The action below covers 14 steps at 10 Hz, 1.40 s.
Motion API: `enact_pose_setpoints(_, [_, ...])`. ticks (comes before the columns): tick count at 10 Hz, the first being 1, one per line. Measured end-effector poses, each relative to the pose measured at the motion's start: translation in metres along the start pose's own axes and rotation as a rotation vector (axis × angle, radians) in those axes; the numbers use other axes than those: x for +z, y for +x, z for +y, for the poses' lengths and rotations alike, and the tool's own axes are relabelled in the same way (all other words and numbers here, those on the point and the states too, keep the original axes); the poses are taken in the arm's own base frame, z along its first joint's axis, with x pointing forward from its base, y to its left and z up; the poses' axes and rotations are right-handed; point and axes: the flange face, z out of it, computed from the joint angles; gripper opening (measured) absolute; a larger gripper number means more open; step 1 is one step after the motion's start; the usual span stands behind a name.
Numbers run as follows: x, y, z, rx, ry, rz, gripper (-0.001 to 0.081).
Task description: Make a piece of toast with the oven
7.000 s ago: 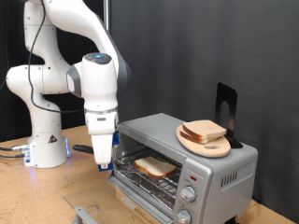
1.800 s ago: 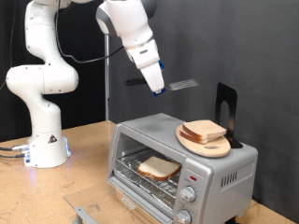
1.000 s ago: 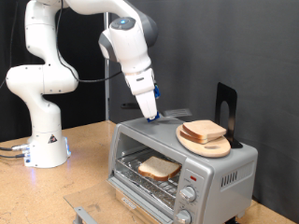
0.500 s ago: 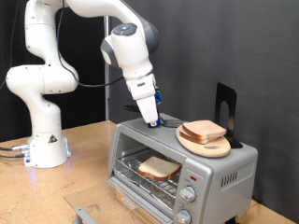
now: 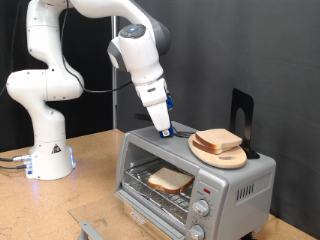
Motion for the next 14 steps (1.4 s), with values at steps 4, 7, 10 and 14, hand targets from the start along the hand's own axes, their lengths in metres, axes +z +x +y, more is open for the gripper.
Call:
enact_pose_setpoints(4, [-0.012, 0.006, -0.002, -0.141, -0.084, 0.148, 0.0680])
enact_pose_setpoints(7, [-0.018, 0.001, -0.004, -0.211, -0.071, 0.218, 0.0680])
enact_pose_setpoints(10, [-0.044, -0.004, -0.008, -0.123, 0.051, 0.177, 0.0680])
enact_pose_setpoints(14, [-0.059, -0.006, -0.003, -0.090, 0.127, 0.175, 0.0680])
